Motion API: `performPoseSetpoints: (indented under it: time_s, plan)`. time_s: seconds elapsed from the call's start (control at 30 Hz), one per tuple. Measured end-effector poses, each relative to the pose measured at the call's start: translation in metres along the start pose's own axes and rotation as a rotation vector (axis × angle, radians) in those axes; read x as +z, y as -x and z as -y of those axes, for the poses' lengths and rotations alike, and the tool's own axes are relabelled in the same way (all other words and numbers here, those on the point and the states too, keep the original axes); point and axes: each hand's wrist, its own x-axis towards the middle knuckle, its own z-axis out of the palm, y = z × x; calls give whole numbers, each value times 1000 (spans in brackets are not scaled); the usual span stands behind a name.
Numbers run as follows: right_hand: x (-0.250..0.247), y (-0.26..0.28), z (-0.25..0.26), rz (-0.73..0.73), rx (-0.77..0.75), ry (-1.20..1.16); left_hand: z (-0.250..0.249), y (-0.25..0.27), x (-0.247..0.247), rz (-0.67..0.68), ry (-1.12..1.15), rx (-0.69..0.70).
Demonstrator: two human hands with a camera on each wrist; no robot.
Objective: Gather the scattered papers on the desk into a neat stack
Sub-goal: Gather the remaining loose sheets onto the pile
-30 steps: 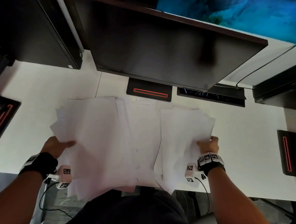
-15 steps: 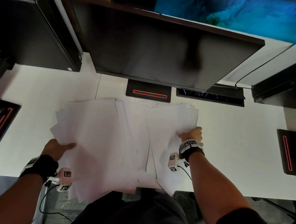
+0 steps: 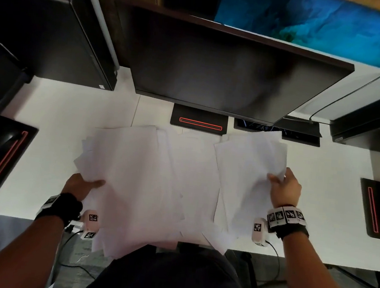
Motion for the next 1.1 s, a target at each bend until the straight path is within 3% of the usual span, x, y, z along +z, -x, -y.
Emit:
performPoseSetpoints:
  time_s: [0.2, 0.37, 0.47, 0.6, 0.77, 0.93, 1.1]
  plan:
    - [-68, 22, 42, -58, -166, -122, -1, 3, -4, 5, 14, -19]
    - [-81, 50, 109, 109, -249, -384, -5, 9, -4, 51, 105, -26]
    - [-49, 57, 143, 254, -265, -512, -9, 15, -2, 74, 164, -22]
    - [37, 57, 170, 433, -205, -530, -7, 19, -2, 71, 232, -53]
    - [138, 78, 185, 480, -191, -153, -1, 10, -6, 19, 189, -90]
    - [201, 114, 168, 589, -72, 53, 5, 7, -4, 22, 155, -113]
    - [219, 129, 161, 785, -322, 278, 0, 18, 4, 52, 229, -56]
